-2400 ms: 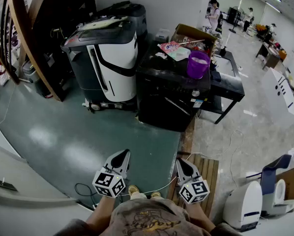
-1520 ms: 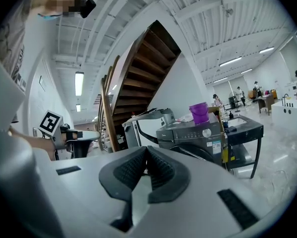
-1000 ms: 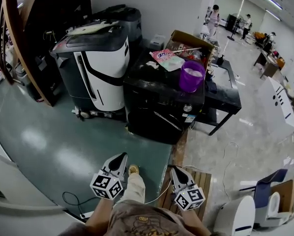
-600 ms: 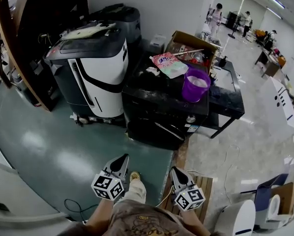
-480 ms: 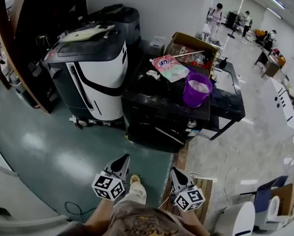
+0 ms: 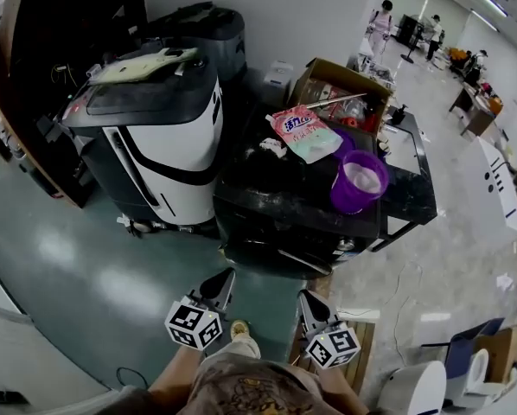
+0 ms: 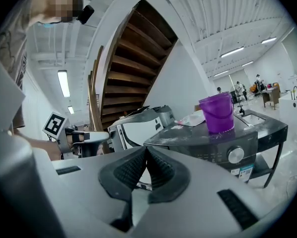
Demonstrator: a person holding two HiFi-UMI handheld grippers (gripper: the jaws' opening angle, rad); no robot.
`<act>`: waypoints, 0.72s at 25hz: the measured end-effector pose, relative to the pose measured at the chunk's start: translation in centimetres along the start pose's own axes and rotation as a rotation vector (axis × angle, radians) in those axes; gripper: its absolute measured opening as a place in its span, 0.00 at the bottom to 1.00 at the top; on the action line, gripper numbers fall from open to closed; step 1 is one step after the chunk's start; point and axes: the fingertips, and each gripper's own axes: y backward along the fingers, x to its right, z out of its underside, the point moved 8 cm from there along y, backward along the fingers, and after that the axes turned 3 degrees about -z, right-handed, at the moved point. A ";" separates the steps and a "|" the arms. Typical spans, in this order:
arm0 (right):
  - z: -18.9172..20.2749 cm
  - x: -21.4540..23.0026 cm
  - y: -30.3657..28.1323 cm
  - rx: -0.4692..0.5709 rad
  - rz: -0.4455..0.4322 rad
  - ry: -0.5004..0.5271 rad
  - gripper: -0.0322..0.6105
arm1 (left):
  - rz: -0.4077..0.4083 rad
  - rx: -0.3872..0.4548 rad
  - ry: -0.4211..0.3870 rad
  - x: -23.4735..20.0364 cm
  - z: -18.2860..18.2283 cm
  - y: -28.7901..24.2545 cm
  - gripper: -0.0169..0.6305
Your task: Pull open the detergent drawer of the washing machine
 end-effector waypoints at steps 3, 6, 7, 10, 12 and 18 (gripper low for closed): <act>-0.5 0.9 -1.9 0.002 0.010 -0.002 0.05 | 0.022 -0.009 0.001 -1.3 -0.6 -1.8 0.06; -1.0 1.4 -3.1 0.002 0.018 -0.003 0.05 | 0.037 -0.012 0.004 -2.2 -1.0 -3.0 0.06; -1.1 1.6 -3.5 0.003 0.021 -0.007 0.05 | 0.039 -0.011 0.004 -2.4 -1.2 -3.3 0.06; -1.5 2.0 -4.2 0.008 0.026 -0.026 0.05 | 0.043 -0.009 0.016 -2.8 -1.5 -4.1 0.06; -1.6 2.4 -4.7 0.010 0.030 -0.029 0.05 | 0.046 -0.007 0.027 -3.1 -1.6 -4.6 0.06; -2.1 3.7 -6.2 0.015 0.028 -0.031 0.05 | 0.052 0.004 0.055 -4.3 -2.1 -6.2 0.06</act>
